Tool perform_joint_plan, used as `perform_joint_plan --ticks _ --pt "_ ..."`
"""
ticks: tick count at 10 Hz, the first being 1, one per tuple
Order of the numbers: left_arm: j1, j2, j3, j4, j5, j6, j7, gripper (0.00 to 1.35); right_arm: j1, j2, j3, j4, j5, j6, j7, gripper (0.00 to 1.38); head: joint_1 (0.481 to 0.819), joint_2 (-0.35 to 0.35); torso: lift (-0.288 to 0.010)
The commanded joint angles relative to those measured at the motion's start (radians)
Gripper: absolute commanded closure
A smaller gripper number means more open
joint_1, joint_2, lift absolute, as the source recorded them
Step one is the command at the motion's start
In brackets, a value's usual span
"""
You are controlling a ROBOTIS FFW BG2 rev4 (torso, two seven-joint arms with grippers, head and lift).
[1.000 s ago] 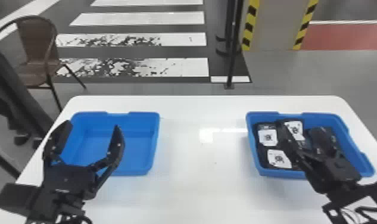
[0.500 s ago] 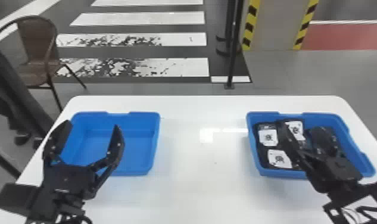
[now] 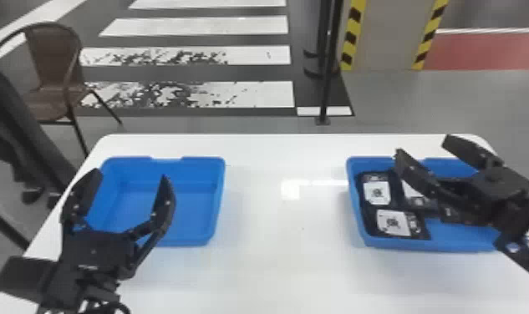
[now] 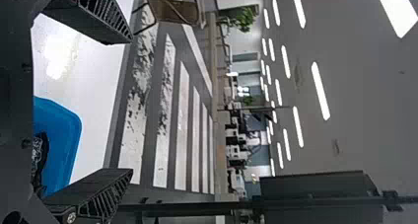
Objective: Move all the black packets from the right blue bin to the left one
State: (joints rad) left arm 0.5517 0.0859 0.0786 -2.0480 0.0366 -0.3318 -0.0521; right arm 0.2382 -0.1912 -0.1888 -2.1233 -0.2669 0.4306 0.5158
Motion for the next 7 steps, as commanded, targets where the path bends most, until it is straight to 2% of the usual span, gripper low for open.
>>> perform_joint_plan --ticks 1,3,5,7 --pt "-0.002 0.000 -0.001 0.002 0.001 0.005 0.000 0.10 -0.096 -0.034 -0.031 0.004 0.046 0.176 0.061 0.08 0.695 0.042 -0.140" --pt "-0.002 0.002 -0.003 0.000 0.003 0.008 0.000 0.10 -0.219 -0.040 -0.098 0.036 0.185 0.377 0.158 0.09 0.695 0.016 -0.140" --pt "-0.004 0.003 -0.003 0.000 0.011 0.018 -0.005 0.10 -0.361 -0.059 -0.110 0.129 0.339 0.600 0.273 0.08 0.695 -0.030 -0.140" --pt "-0.012 0.003 -0.007 0.002 0.011 0.020 -0.005 0.10 -0.567 -0.082 -0.102 0.411 0.518 0.639 0.474 0.08 0.695 -0.076 -0.140"
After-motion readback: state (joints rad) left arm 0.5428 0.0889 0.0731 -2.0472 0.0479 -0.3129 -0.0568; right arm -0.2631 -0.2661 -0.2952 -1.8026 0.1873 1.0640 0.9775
